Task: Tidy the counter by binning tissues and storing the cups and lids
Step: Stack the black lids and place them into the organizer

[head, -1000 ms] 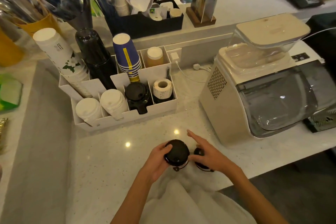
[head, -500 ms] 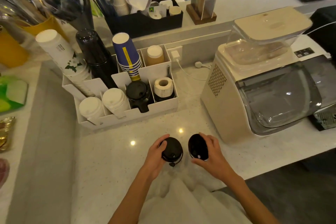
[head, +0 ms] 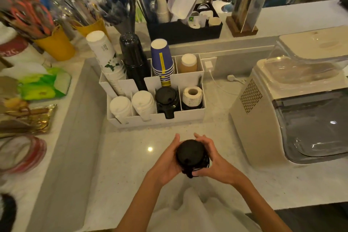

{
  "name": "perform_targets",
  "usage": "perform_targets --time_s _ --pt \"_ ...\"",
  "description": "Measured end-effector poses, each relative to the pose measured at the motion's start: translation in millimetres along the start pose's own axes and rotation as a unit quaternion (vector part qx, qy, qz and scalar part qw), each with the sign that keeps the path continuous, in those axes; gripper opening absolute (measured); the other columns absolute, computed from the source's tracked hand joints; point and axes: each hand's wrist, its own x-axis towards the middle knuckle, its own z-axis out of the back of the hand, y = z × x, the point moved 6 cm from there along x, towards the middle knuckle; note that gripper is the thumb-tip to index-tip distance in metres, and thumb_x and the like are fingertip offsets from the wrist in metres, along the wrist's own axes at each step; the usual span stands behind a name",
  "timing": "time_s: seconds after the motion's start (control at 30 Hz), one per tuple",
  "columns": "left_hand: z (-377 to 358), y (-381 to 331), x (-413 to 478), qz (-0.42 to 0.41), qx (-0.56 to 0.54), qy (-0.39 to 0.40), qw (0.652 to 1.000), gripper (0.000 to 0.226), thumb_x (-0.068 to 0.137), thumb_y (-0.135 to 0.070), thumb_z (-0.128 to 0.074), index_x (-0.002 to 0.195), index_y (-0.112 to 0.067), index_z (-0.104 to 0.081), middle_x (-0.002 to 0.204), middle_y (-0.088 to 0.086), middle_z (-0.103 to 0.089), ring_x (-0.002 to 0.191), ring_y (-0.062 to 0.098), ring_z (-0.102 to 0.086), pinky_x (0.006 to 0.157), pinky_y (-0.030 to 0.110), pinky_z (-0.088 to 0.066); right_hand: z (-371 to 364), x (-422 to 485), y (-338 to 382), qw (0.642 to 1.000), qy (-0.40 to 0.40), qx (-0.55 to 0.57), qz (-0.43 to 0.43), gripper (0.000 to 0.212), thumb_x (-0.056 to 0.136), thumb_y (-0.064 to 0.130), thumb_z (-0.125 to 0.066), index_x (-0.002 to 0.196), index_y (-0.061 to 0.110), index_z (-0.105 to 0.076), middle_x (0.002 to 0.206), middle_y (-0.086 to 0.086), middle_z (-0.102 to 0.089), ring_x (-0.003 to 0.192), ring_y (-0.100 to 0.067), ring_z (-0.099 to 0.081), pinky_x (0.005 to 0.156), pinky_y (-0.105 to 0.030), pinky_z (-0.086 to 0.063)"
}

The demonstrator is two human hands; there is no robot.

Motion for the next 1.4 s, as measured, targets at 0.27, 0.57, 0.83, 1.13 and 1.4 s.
perform_targets --time_s 0.27,0.57,0.83,1.13,1.4 --pt "2 -26 -3 -0.136 0.044 -0.073 0.987 0.027 0.101 -0.029 -0.051 0.119 -0.021 -0.069 0.122 0.008 -0.07 0.112 0.023 -0.068 0.093 0.046 -0.058 11 9 11 0.996 0.061 -0.056 -0.014 0.099 0.074 0.027 -0.081 0.144 0.051 -0.016 0.156 0.024 -0.007 0.142 -0.002 -0.018 0.111 -0.03 -0.038" --pt "-6 -32 -9 -0.172 0.003 -0.124 0.977 0.027 0.1 -0.033 -0.051 0.119 -0.025 -0.069 0.123 0.008 -0.067 0.111 0.026 -0.067 0.085 0.044 -0.061 17 17 16 0.998 -0.056 0.003 -0.016 0.074 0.074 0.018 -0.081 0.136 0.04 -0.046 0.14 0.014 -0.051 0.131 -0.004 -0.046 0.109 -0.03 -0.043" --pt "-1 -30 -14 -0.14 0.002 -0.112 0.984 0.025 0.097 -0.024 -0.061 0.121 -0.022 -0.068 0.126 0.01 -0.065 0.114 0.03 -0.064 0.087 0.046 -0.061 14 18 14 0.999 -0.028 0.014 -0.038 0.073 0.079 0.006 -0.076 0.141 0.028 -0.044 0.143 0.003 -0.049 0.135 -0.018 -0.044 0.106 -0.044 -0.047" --pt "1 -25 -11 -0.129 0.009 -0.109 0.986 0.033 0.1 -0.018 -0.056 0.127 -0.035 -0.062 0.127 0.01 -0.061 0.111 0.034 -0.065 0.083 0.047 -0.062 12 21 15 0.998 0.038 -0.037 -0.034 0.072 0.086 0.013 -0.07 0.145 0.03 -0.032 0.148 0.004 -0.038 0.137 -0.015 -0.037 0.109 -0.037 -0.045" --pt "4 -22 -9 -0.161 0.002 -0.126 0.979 0.037 0.097 -0.018 -0.06 0.129 -0.036 -0.057 0.123 0.01 -0.065 0.108 0.033 -0.068 0.081 0.043 -0.062 13 21 3 0.982 -0.09 0.142 -0.082 0.04 0.091 0.039 -0.059 0.131 0.039 -0.055 0.126 0.008 -0.064 0.111 -0.016 -0.066 0.082 -0.028 -0.059"
